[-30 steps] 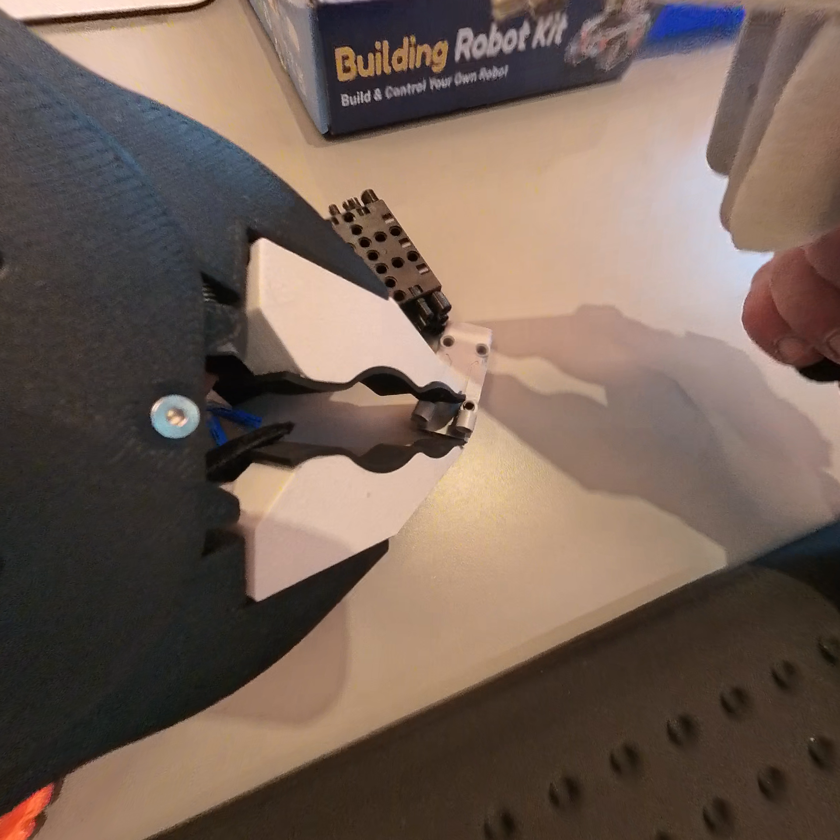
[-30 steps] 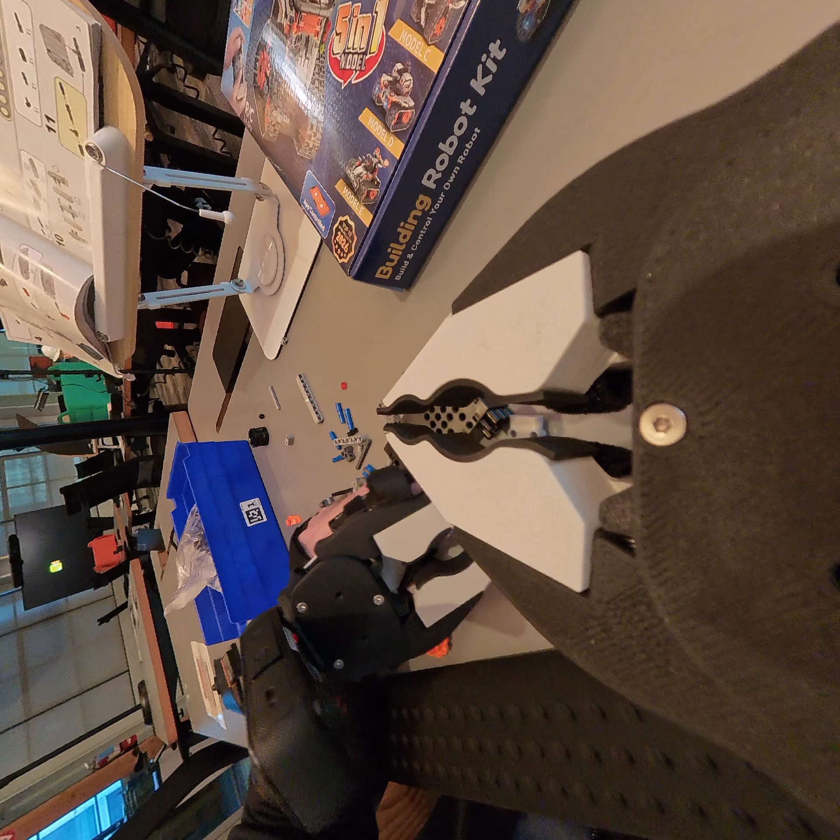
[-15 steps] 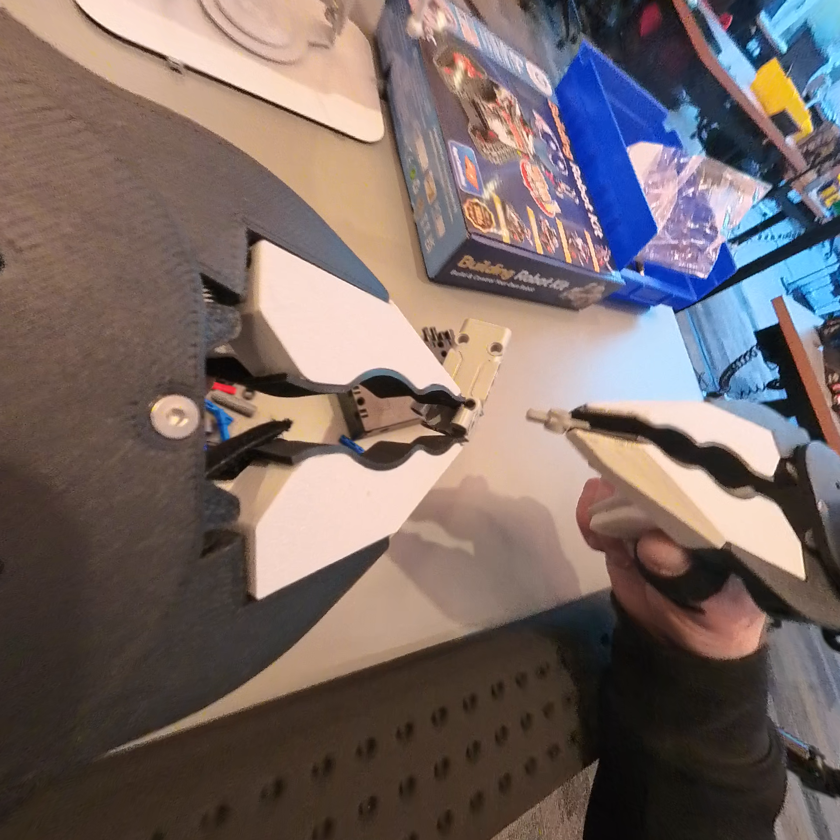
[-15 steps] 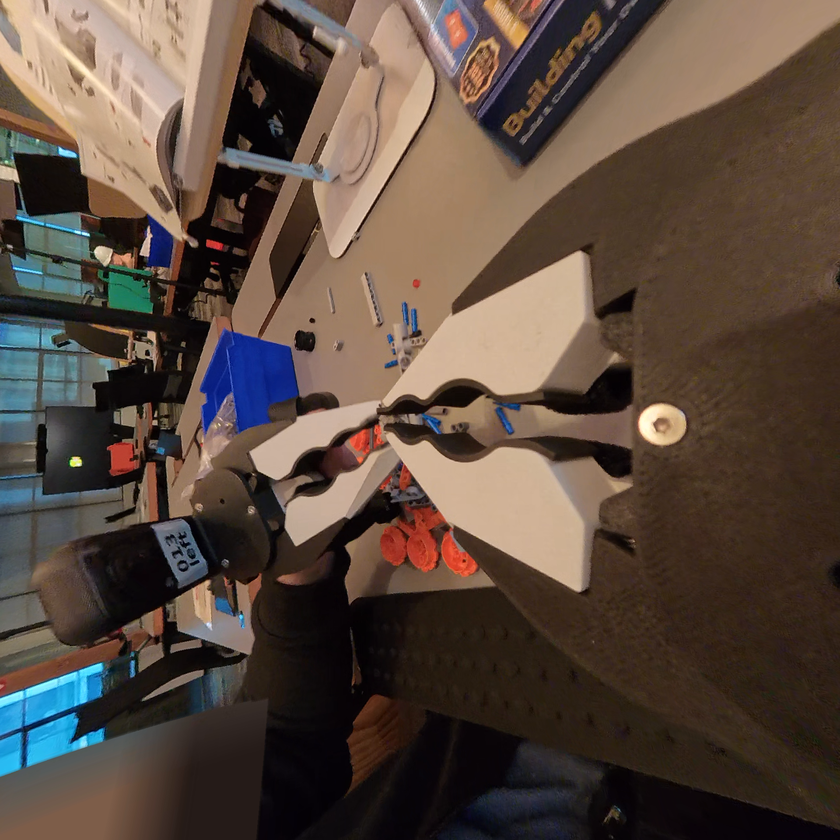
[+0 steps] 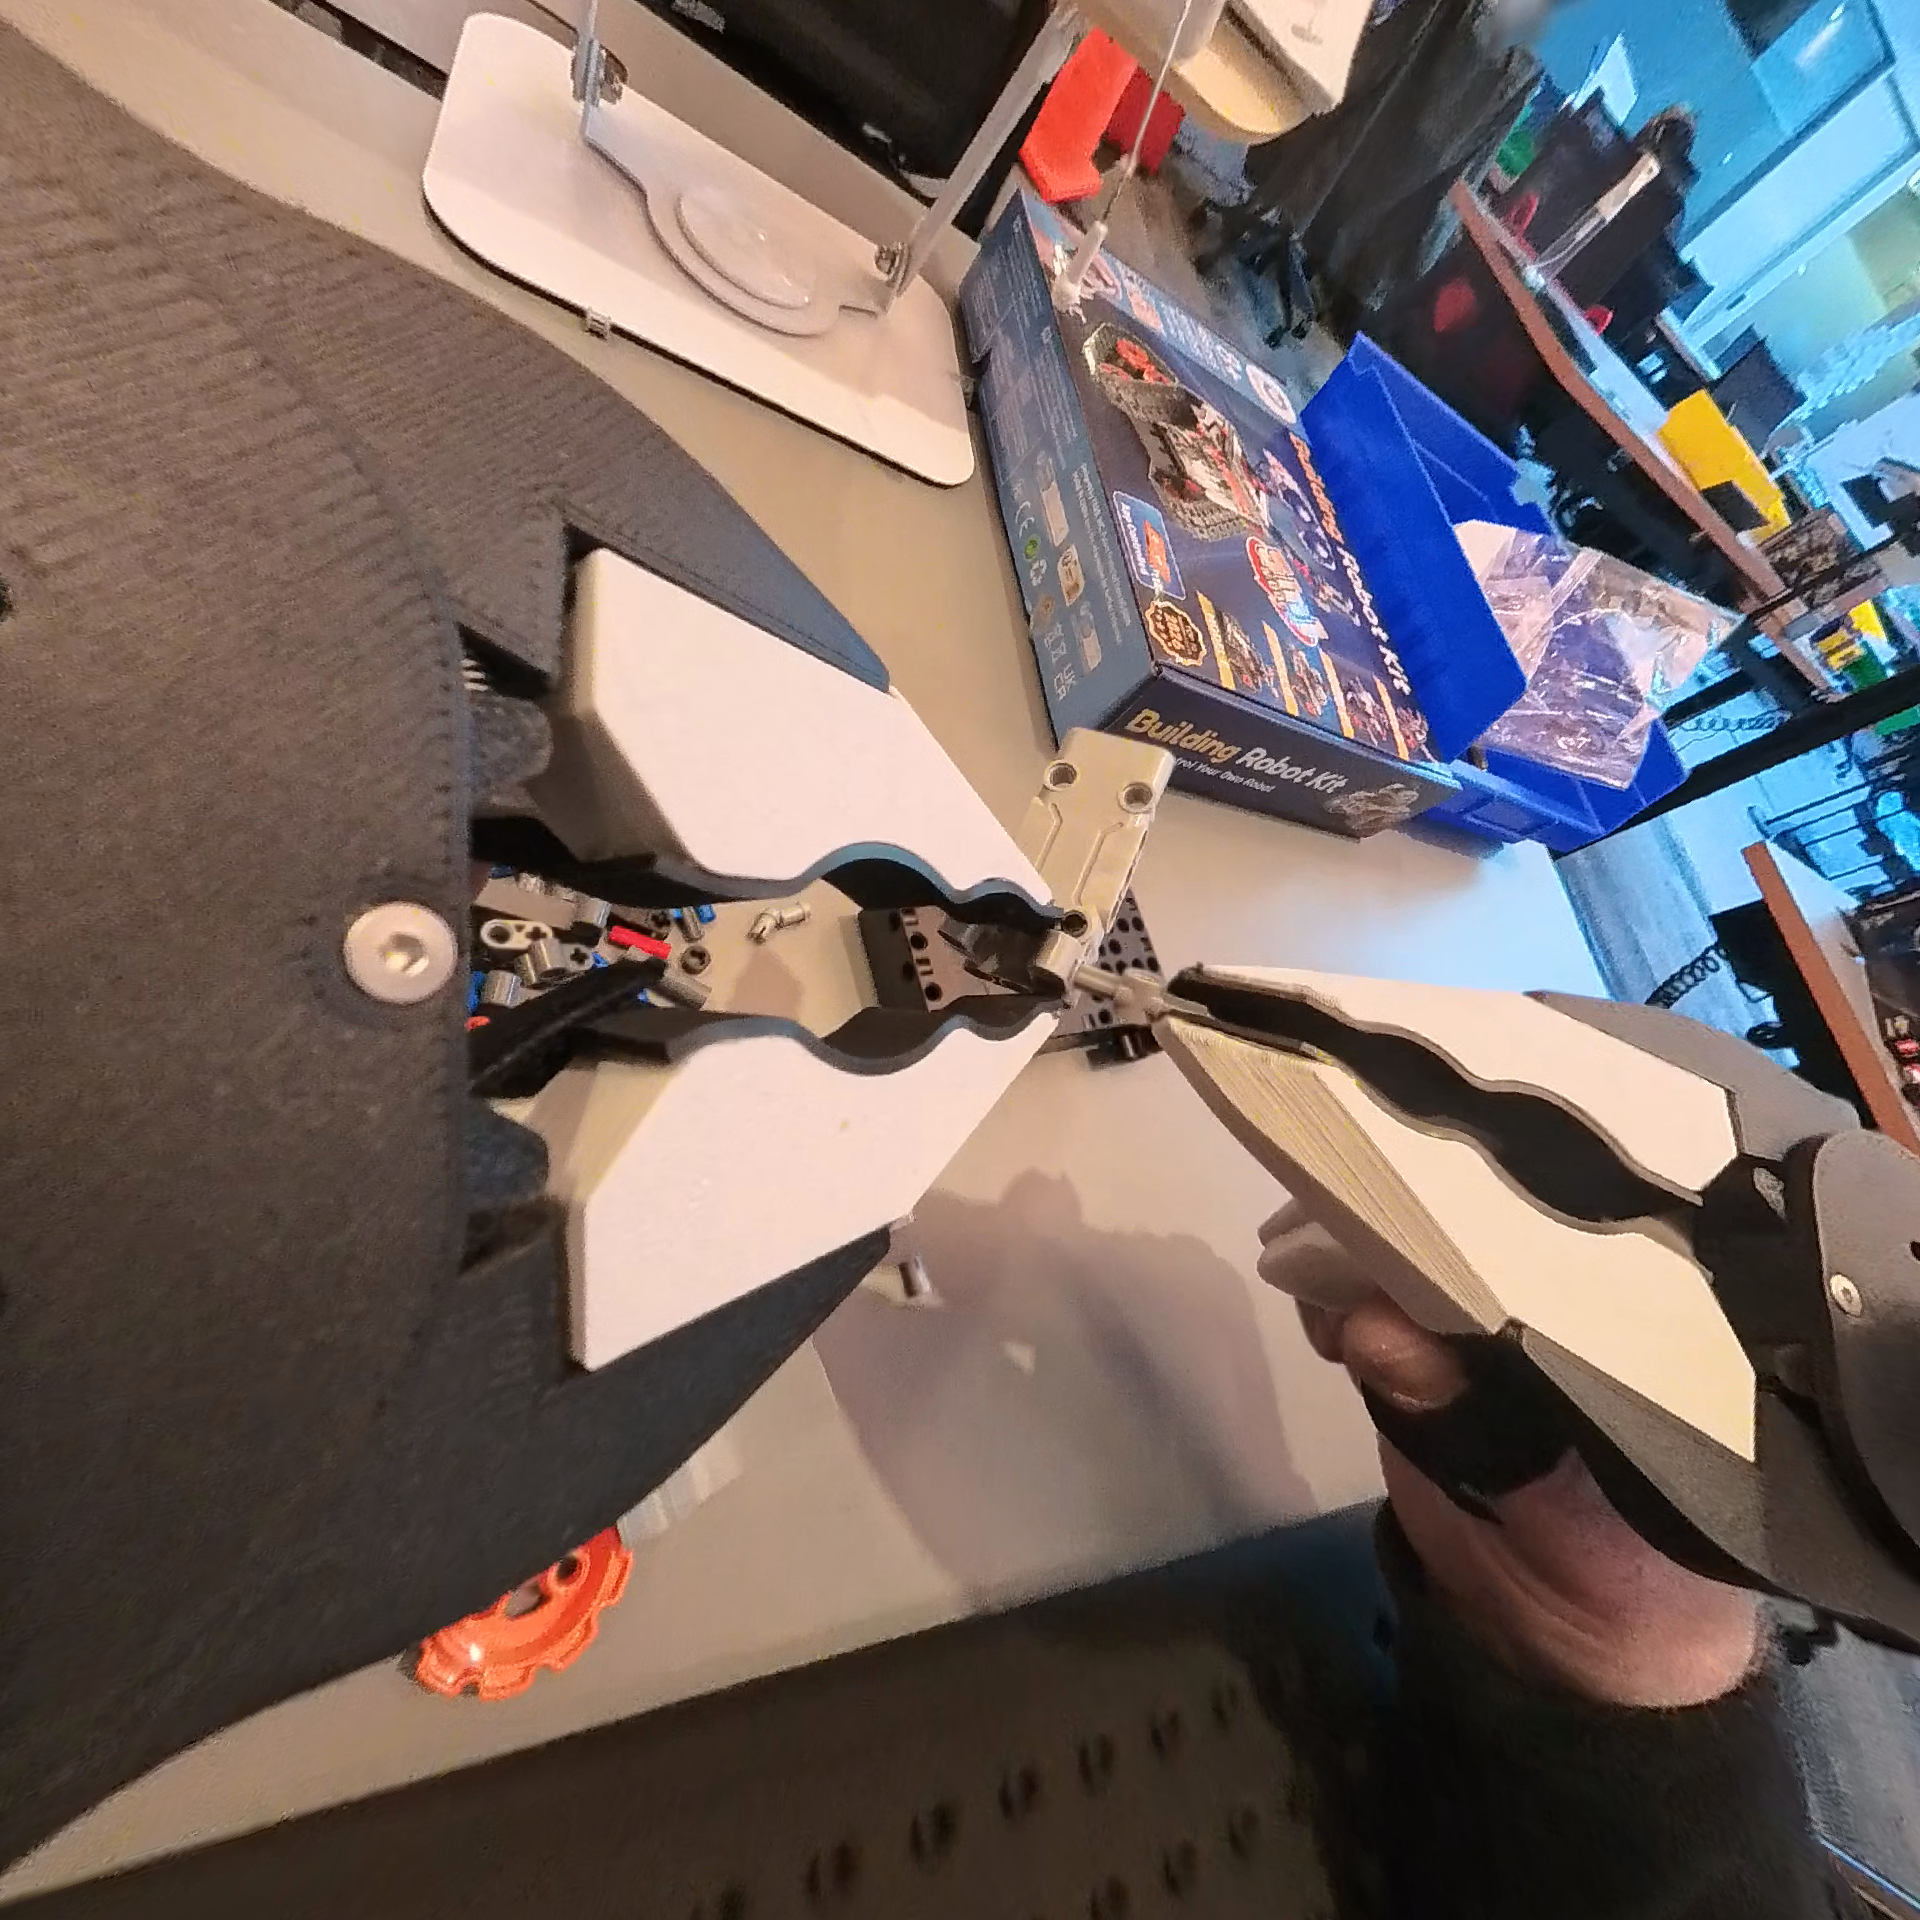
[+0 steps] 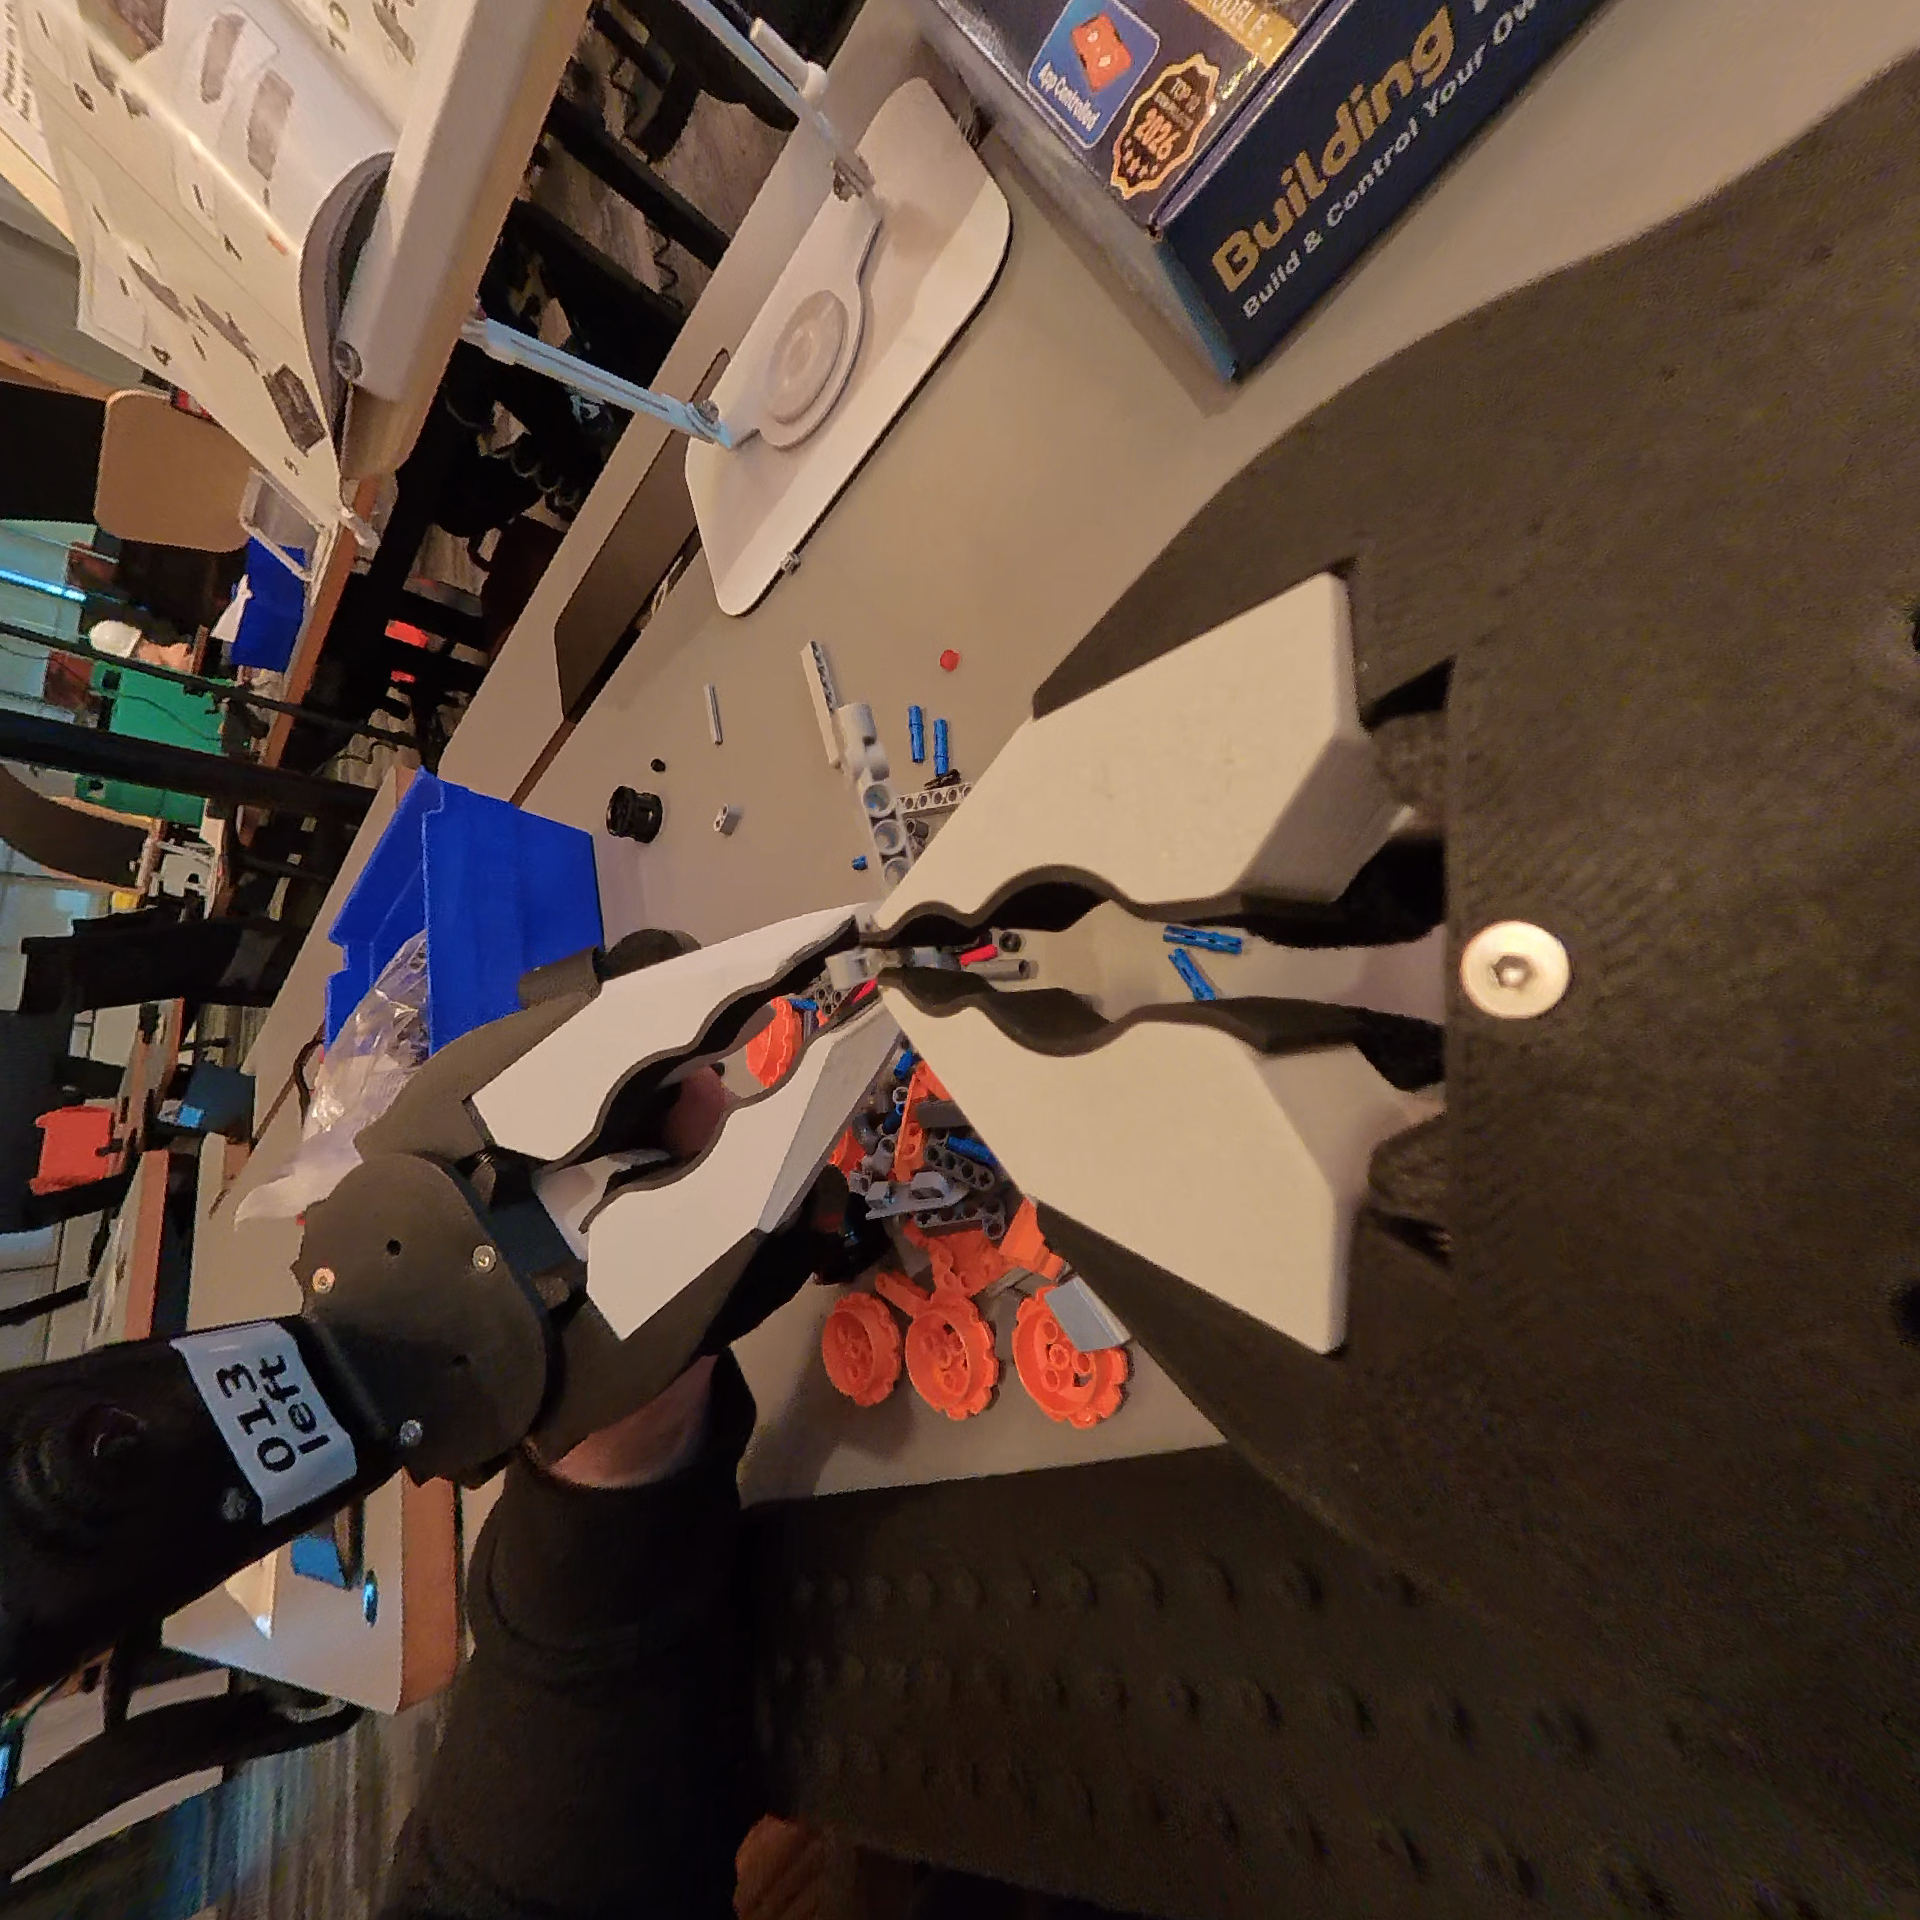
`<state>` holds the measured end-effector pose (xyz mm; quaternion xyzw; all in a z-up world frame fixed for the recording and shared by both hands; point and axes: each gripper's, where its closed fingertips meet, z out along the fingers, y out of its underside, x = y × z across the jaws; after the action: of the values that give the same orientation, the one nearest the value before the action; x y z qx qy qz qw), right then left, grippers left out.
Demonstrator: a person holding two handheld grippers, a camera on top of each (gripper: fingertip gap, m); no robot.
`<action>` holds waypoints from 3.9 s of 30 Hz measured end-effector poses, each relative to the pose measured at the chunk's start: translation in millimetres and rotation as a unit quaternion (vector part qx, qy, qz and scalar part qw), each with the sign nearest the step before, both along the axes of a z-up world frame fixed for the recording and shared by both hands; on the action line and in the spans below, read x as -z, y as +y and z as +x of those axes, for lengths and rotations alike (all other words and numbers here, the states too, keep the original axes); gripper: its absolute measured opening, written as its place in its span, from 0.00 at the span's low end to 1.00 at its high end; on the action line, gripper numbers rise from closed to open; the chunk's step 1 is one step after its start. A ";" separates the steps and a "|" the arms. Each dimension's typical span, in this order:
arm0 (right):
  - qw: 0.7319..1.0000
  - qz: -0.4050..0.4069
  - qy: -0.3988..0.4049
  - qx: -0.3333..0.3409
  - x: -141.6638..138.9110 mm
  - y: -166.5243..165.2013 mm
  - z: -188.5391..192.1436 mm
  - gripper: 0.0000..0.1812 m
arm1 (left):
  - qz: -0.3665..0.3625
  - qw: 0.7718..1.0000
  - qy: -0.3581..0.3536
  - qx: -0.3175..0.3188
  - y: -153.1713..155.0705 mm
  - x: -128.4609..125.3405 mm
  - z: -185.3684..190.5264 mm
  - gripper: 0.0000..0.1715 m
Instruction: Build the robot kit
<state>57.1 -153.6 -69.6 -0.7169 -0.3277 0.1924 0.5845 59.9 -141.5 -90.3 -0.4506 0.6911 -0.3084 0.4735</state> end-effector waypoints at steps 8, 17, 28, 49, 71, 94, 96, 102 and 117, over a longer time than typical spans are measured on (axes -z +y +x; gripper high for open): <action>1.000 -0.005 0.012 -0.009 -1.6 1.8 -3.6 0.01 | -0.007 1.000 -0.015 0.004 0.2 -3.6 -2.6 0.06; 0.999 -0.037 0.009 -0.022 1.3 7.0 -1.1 0.01 | 0.024 0.999 0.003 -0.031 25.8 0.8 -33.3 0.06; 0.996 -0.056 0.018 -0.072 -18.1 67.7 -44.0 0.01 | 0.033 0.995 -0.002 -0.098 70.9 12.4 -61.9 0.06; 0.994 -0.054 0.053 -0.083 6.4 75.9 -41.0 0.01 | -0.008 0.997 -0.001 -0.079 65.3 21.7 -79.8 0.06; 0.982 0.047 -0.184 0.009 4.5 34.3 -19.4 0.01 | 0.012 0.997 0.011 -0.074 62.6 29.3 -74.6 0.06; 0.949 -0.196 -0.245 0.021 122.9 -40.2 20.6 0.03 | -0.013 0.987 0.000 -0.160 114.1 25.8 -91.8 0.06; 0.952 -0.201 -0.231 0.018 120.1 -40.7 19.9 0.04 | -0.018 0.986 -0.006 -0.166 117.6 24.3 -93.0 0.06; 0.963 -0.181 -0.199 0.014 91.2 -26.7 13.1 0.08 | -0.035 0.981 -0.019 -0.191 130.3 22.6 -96.7 0.07; 0.959 -0.204 -0.174 -0.093 91.8 59.9 -84.0 0.10 | -0.041 0.980 -0.016 -0.193 134.0 26.7 -97.5 0.06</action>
<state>-26.8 -93.7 -161.4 -0.8098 -0.4431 0.1807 0.3396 -37.6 -7.5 -117.0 -0.5896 0.5702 -0.2465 0.5162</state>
